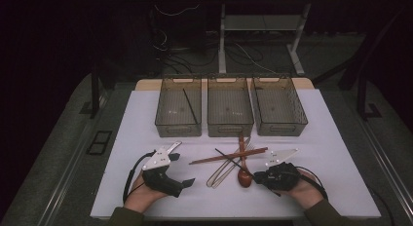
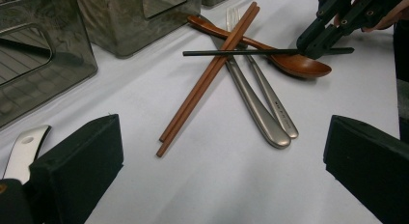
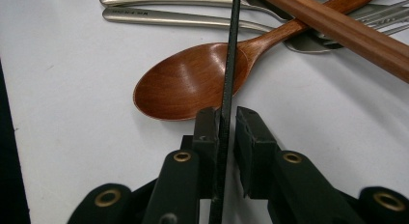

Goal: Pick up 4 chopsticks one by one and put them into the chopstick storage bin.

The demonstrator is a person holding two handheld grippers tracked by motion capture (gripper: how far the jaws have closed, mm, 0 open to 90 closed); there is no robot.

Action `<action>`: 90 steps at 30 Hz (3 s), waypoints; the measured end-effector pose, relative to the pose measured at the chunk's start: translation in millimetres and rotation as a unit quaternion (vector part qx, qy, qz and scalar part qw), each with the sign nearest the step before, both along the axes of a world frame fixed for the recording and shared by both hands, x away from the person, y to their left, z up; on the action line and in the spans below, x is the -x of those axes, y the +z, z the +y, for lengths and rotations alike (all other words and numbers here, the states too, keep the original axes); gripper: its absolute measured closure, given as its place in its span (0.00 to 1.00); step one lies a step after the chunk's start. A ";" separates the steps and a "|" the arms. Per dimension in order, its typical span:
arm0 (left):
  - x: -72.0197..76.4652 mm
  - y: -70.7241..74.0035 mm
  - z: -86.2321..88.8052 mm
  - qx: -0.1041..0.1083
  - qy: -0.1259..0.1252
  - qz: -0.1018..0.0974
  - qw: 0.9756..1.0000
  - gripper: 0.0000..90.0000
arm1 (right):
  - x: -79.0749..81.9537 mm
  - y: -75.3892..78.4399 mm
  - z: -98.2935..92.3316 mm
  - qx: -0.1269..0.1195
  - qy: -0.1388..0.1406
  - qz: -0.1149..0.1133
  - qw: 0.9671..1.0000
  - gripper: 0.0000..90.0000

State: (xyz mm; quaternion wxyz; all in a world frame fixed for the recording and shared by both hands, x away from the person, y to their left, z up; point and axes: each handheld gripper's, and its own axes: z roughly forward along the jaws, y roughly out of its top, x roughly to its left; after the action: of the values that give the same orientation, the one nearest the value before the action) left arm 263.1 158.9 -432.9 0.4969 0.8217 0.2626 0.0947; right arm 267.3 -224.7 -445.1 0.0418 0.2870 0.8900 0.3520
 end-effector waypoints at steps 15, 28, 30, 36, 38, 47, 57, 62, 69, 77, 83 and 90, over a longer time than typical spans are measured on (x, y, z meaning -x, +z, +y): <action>0.2 -0.2 -0.4 -0.003 -0.001 0.002 1.000 0.00 | 0.1 -0.1 -0.1 0.005 -0.002 -0.003 1.000 0.93; 0.2 -0.4 -0.8 -0.003 -0.002 0.003 1.000 0.00 | -1.3 5.5 -4.1 -0.009 -0.002 -0.004 1.000 0.94; 0.3 -0.3 -1.0 -0.002 -0.002 0.003 1.000 0.00 | -1.8 6.2 -5.1 -0.009 -0.001 -0.004 1.000 0.94; 0.2 -0.5 -1.1 -0.002 -0.002 0.003 1.000 0.00 | -3.5 10.7 -8.8 -0.021 -0.004 -0.006 1.000 0.94; 0.1 -0.5 -1.3 -0.002 -0.002 0.004 1.000 0.00 | -5.0 12.8 -10.4 -0.030 -0.006 -0.007 0.999 0.94; 0.0 -0.7 -1.6 -0.003 -0.001 0.004 1.000 0.00 | -8.4 19.1 -12.5 -0.046 -0.003 -0.007 0.999 0.94; 0.1 -1.0 -1.8 -0.002 -0.003 0.005 1.000 0.00 | -11.9 25.9 -11.1 -0.055 -0.007 -0.013 0.998 0.94; 0.3 -1.0 -2.1 -0.002 -0.001 0.005 1.000 0.00 | -14.7 30.5 -9.5 -0.057 -0.009 -0.020 0.998 0.94; -0.4 -1.8 -2.5 -0.002 0.001 0.005 1.000 0.00 | -19.7 39.7 -5.8 -0.069 -0.011 -0.028 0.997 0.94; -0.4 -1.0 -1.9 -0.001 0.000 0.004 1.000 0.00 | -28.4 48.0 2.0 -0.081 -0.017 -0.036 0.996 0.94; 0.1 -0.5 -3.1 -0.001 0.000 0.001 1.000 0.00 | -32.0 51.3 6.7 -0.091 -0.015 -0.036 0.995 0.94; 0.2 -0.2 -3.1 -0.004 -0.001 0.000 1.000 0.00 | -37.9 55.2 13.6 -0.099 -0.011 -0.036 0.994 0.94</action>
State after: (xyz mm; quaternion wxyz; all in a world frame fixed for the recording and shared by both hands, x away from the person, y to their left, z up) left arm 262.9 155.8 -433.1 0.4938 0.8238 0.2614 0.0956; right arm 305.2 -211.2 -389.9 0.0494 0.2867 0.8455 0.4478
